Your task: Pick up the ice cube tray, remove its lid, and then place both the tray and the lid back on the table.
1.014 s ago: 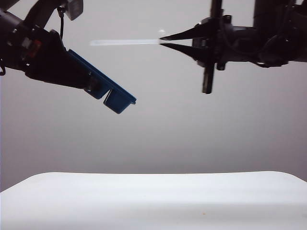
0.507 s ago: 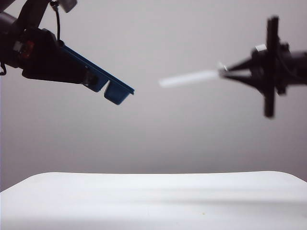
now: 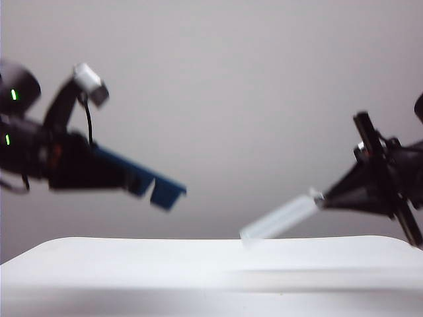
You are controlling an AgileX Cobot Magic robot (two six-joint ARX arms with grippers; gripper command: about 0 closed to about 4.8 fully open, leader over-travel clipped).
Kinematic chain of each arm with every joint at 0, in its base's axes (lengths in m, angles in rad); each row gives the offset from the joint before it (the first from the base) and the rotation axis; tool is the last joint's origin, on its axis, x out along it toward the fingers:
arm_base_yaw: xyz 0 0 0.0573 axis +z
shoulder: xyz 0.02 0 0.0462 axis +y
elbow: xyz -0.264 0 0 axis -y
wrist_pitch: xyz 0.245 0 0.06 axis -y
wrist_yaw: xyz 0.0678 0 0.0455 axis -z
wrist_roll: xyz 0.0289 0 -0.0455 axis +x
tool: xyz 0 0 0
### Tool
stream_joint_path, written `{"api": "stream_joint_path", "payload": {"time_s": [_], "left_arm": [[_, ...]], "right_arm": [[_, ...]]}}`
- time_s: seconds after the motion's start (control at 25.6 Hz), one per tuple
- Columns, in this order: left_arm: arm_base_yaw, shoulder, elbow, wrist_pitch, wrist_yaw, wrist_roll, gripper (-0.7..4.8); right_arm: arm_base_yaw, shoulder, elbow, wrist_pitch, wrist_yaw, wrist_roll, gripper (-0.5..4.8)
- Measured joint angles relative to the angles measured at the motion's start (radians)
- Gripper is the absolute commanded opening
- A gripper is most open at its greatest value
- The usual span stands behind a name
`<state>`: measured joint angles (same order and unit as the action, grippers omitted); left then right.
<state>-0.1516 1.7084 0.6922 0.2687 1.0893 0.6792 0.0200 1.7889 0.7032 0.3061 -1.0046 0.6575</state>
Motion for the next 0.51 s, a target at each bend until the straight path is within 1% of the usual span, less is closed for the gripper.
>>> {"api": "stream_joint_path", "payload": {"time_s": [0.08,0.19,0.27,0.43,0.51], "left_arm": [[0.003,0.058,-0.001,0.034,-0.005,-0.014,1.82],[0.002,0.11,0.001,0.072,-0.013,-0.023,1.82],[0.003,0.141,0.001,0.063,-0.044,-0.023,1.83],[0.002,0.144,0.001,0.056,-0.09,-0.023,1.83],[0.003,0.144,0.001,0.05,-0.103,-0.022,1.92]], "right_arm": [[0.0,0.0,0.0,-0.088,0.044,-0.072,-0.09],[-0.003,0.0,-0.001,-0.171,0.079,-0.141,-0.09],[-0.003,0.0,-0.001,-0.189,0.099,-0.155,-0.09],[-0.002,0.0,-0.001,-0.217,0.137,-0.156,-0.09],[-0.002,-0.001,0.0,-0.237,0.161,-0.159,-0.09]]}}
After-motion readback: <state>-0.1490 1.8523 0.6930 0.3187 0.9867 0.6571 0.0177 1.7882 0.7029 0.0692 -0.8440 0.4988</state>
